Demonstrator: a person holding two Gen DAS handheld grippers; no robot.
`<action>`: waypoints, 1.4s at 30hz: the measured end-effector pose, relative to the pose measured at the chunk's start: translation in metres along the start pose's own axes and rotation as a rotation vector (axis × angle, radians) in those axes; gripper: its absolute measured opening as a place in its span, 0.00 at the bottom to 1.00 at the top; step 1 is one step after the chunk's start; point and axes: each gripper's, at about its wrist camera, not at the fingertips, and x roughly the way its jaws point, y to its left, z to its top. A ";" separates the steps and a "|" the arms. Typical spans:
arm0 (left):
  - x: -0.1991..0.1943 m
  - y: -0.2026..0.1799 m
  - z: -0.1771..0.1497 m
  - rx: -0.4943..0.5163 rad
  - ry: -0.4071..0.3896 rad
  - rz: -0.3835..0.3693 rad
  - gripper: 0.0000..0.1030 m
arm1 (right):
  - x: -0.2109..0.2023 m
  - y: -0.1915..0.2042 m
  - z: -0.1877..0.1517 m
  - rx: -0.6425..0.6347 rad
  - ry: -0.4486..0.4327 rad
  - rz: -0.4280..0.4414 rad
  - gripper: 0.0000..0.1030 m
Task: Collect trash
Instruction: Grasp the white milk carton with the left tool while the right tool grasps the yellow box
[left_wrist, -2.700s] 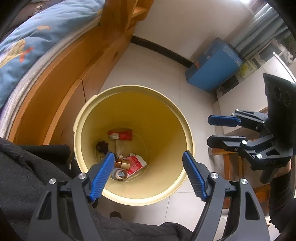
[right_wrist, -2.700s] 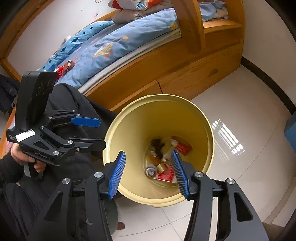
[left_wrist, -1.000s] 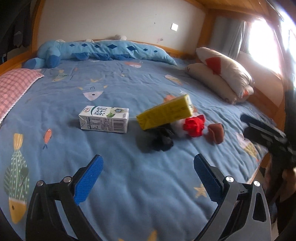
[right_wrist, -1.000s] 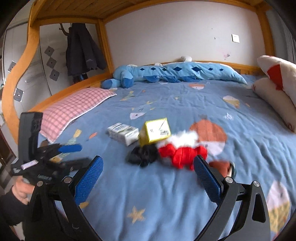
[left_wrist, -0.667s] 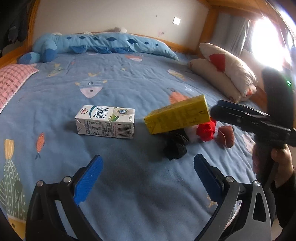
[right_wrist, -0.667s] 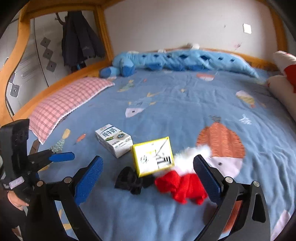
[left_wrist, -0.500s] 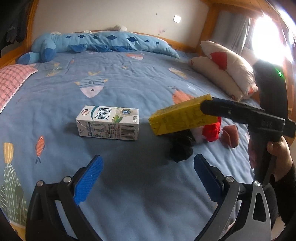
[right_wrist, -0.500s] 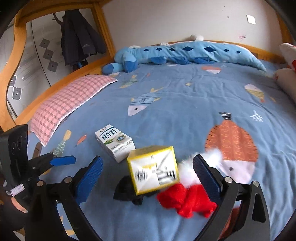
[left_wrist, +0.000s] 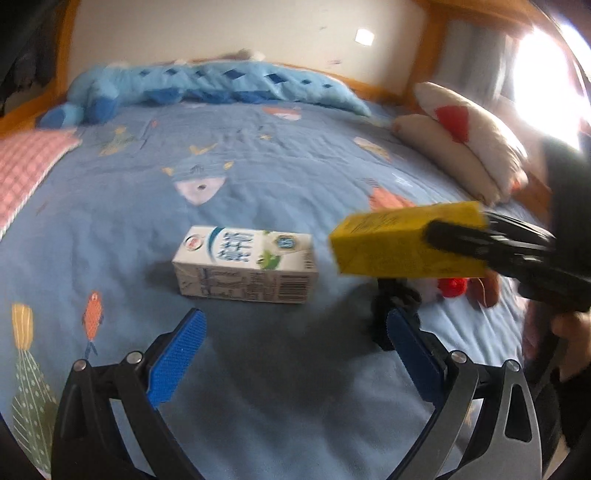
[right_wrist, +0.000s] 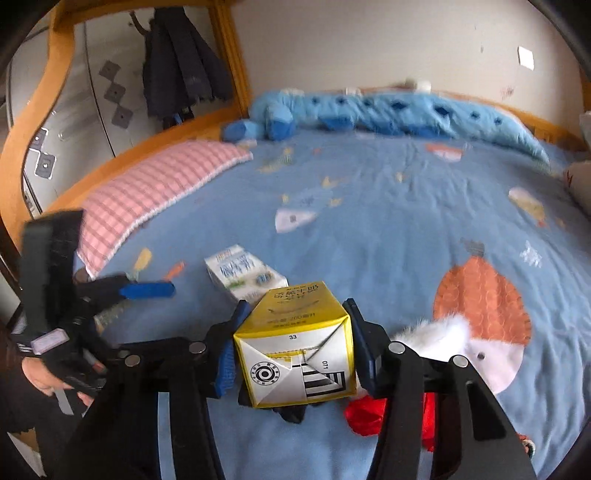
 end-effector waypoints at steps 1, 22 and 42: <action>0.002 0.003 0.000 -0.035 0.011 -0.003 0.95 | -0.003 0.003 0.003 -0.005 -0.021 -0.007 0.49; 0.087 0.018 0.051 -0.680 0.122 0.406 0.95 | -0.010 -0.049 0.008 0.139 -0.100 0.043 0.49; 0.102 0.023 0.049 -0.532 0.113 0.426 0.66 | 0.028 -0.062 -0.010 0.179 -0.038 0.061 0.49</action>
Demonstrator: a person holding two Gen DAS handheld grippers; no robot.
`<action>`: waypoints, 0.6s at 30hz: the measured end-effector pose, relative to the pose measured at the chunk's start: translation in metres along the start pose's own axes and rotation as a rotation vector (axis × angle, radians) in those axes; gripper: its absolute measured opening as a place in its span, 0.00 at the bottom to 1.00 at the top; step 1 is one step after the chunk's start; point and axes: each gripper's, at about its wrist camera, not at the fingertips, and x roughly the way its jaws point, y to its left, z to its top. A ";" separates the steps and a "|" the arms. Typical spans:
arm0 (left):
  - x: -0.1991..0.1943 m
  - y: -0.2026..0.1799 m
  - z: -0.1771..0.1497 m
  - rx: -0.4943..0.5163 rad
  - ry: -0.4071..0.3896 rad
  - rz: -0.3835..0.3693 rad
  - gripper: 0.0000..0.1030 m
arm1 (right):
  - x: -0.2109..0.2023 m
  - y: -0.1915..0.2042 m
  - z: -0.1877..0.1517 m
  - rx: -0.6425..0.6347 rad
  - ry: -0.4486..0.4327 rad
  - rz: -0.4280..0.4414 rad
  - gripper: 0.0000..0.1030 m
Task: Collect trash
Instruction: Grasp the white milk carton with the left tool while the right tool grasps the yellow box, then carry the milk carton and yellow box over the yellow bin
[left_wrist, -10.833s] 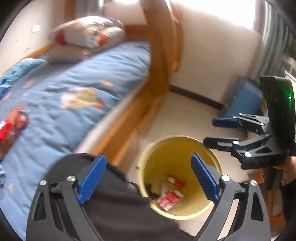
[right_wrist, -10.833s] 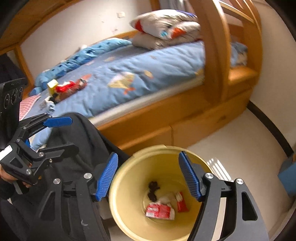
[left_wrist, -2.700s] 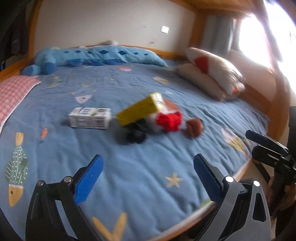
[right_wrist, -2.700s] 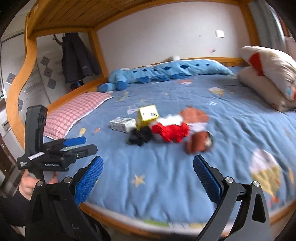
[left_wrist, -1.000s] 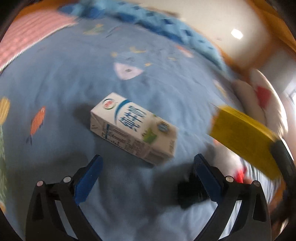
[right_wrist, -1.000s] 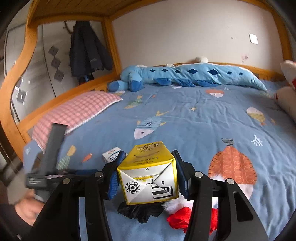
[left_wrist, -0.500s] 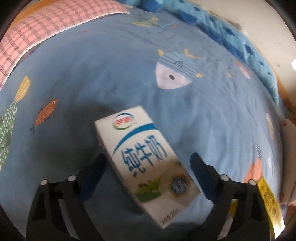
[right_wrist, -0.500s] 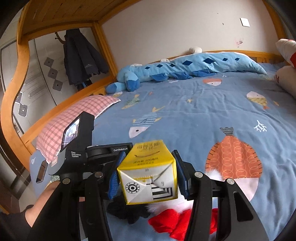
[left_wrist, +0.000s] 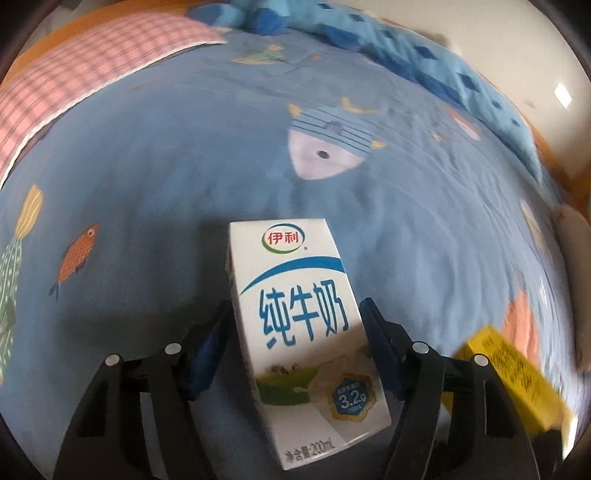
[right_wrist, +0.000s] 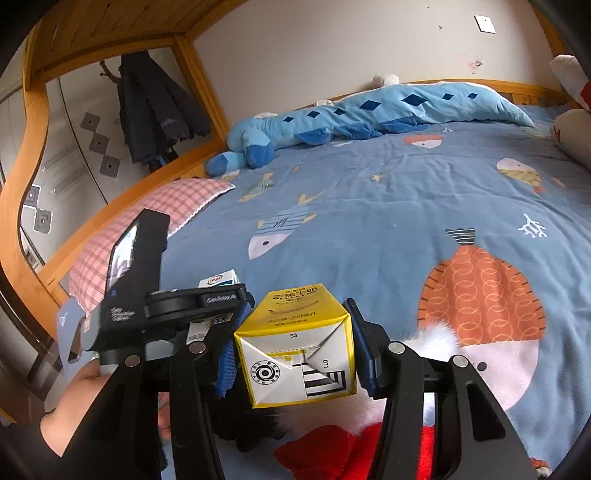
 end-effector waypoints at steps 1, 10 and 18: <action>-0.001 0.002 -0.001 0.023 0.005 -0.028 0.65 | 0.000 0.001 0.000 0.001 0.000 0.001 0.49; -0.011 0.015 -0.015 0.303 0.047 -0.188 0.56 | -0.002 -0.003 -0.006 0.047 0.009 0.000 0.49; -0.014 0.022 -0.021 0.499 0.042 -0.279 0.54 | -0.004 0.006 -0.010 0.030 0.015 0.006 0.49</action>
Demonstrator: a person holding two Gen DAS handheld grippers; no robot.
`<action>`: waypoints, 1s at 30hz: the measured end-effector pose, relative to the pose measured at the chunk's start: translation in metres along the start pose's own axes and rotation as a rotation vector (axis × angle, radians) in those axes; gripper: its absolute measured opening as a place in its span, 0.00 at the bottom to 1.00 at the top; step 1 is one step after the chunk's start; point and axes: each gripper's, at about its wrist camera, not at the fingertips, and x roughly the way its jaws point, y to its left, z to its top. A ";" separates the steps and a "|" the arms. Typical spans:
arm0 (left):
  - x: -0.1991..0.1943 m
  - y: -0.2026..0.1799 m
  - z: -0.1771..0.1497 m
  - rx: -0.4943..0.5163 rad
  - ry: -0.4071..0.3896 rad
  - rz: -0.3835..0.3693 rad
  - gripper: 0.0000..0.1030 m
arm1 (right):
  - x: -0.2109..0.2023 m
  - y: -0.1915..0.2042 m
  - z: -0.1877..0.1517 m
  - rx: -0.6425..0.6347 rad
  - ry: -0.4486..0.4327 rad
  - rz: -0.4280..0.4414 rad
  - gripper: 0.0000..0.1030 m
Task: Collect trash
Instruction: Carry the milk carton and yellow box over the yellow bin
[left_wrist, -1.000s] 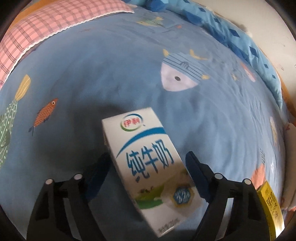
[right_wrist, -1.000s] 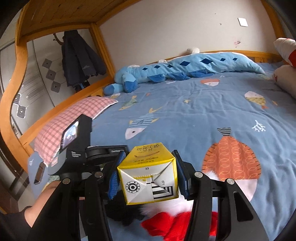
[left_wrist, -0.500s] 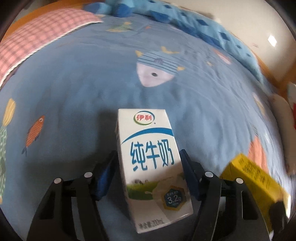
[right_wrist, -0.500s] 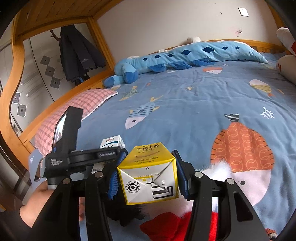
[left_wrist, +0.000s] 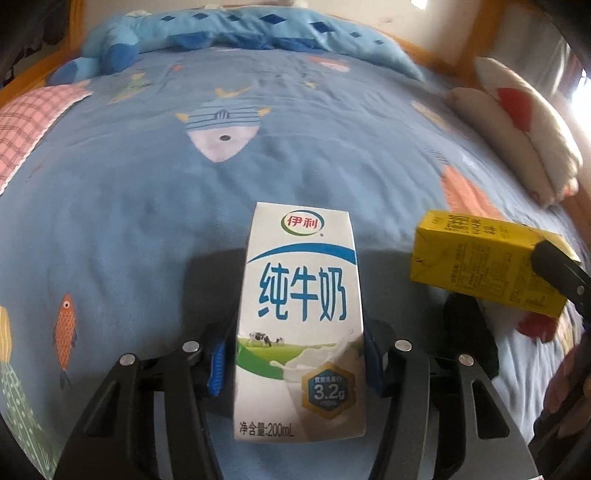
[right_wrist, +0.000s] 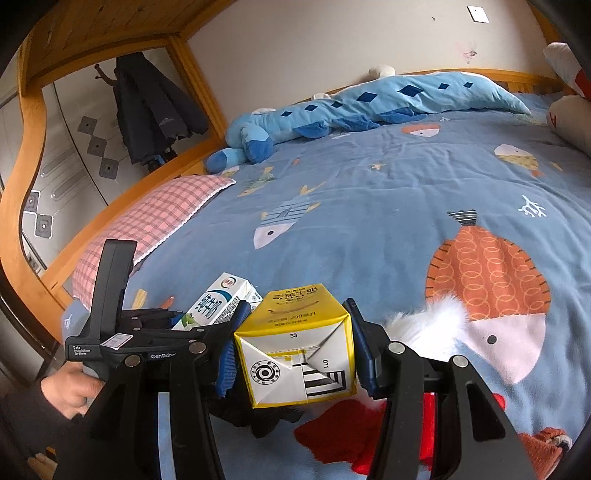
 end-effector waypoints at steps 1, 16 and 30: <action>-0.003 0.002 -0.002 0.003 -0.011 -0.019 0.54 | -0.001 0.002 0.000 -0.004 0.001 0.003 0.49; -0.083 -0.029 -0.056 0.111 -0.094 -0.110 0.54 | -0.063 0.024 -0.016 0.060 -0.069 0.065 0.49; -0.149 -0.120 -0.135 0.266 -0.123 -0.276 0.54 | -0.210 0.046 -0.112 0.189 -0.192 0.006 0.49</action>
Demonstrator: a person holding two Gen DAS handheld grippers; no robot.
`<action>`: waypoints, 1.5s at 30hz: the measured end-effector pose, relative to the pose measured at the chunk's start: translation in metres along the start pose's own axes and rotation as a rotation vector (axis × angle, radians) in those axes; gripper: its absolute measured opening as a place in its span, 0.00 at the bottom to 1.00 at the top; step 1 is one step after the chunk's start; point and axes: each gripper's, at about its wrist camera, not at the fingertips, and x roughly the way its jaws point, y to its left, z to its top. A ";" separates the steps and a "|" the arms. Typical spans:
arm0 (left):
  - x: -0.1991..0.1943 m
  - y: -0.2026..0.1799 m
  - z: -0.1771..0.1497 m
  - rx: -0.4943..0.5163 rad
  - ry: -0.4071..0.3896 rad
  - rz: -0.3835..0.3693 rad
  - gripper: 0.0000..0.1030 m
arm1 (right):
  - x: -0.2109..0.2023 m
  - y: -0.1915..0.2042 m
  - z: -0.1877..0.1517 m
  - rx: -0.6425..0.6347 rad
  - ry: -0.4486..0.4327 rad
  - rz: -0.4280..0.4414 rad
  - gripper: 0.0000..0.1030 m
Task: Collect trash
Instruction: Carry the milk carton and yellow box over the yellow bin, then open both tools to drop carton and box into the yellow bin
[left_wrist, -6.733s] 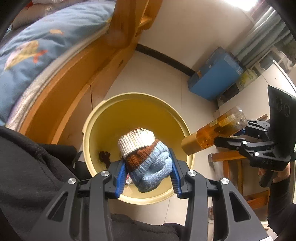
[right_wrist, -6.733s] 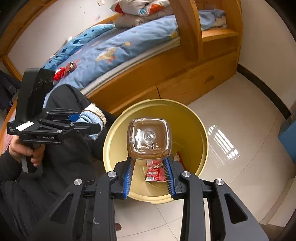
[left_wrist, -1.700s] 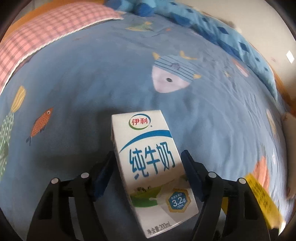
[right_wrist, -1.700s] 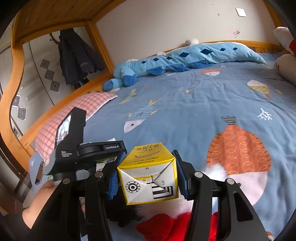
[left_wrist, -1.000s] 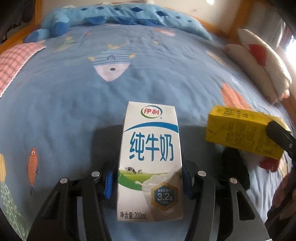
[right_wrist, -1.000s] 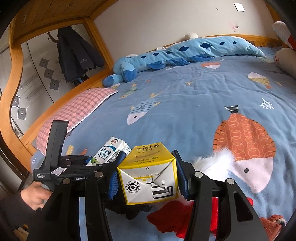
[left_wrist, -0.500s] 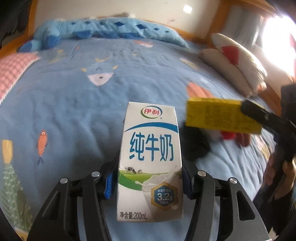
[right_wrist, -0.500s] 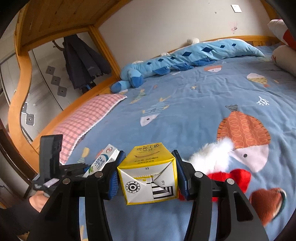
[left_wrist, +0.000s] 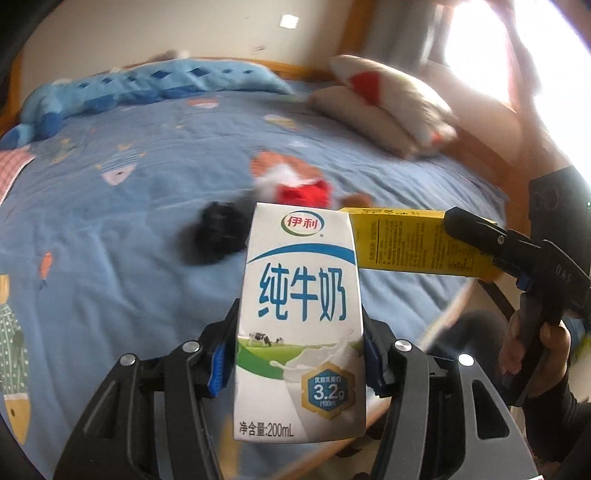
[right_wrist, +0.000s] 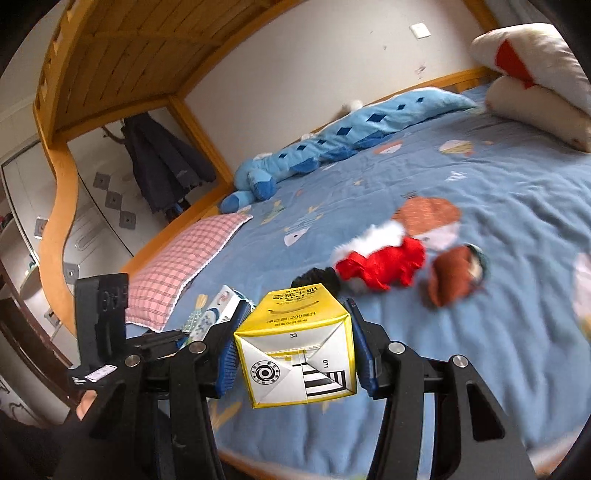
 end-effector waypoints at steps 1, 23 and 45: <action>-0.001 -0.012 -0.004 0.016 0.007 -0.026 0.54 | -0.012 0.001 -0.004 0.003 -0.013 -0.013 0.49; 0.029 -0.238 -0.076 0.307 0.179 -0.478 0.54 | -0.301 -0.059 -0.139 0.322 -0.305 -0.443 0.49; 0.116 -0.369 -0.141 0.481 0.475 -0.595 0.54 | -0.389 -0.100 -0.235 0.507 -0.298 -0.668 0.49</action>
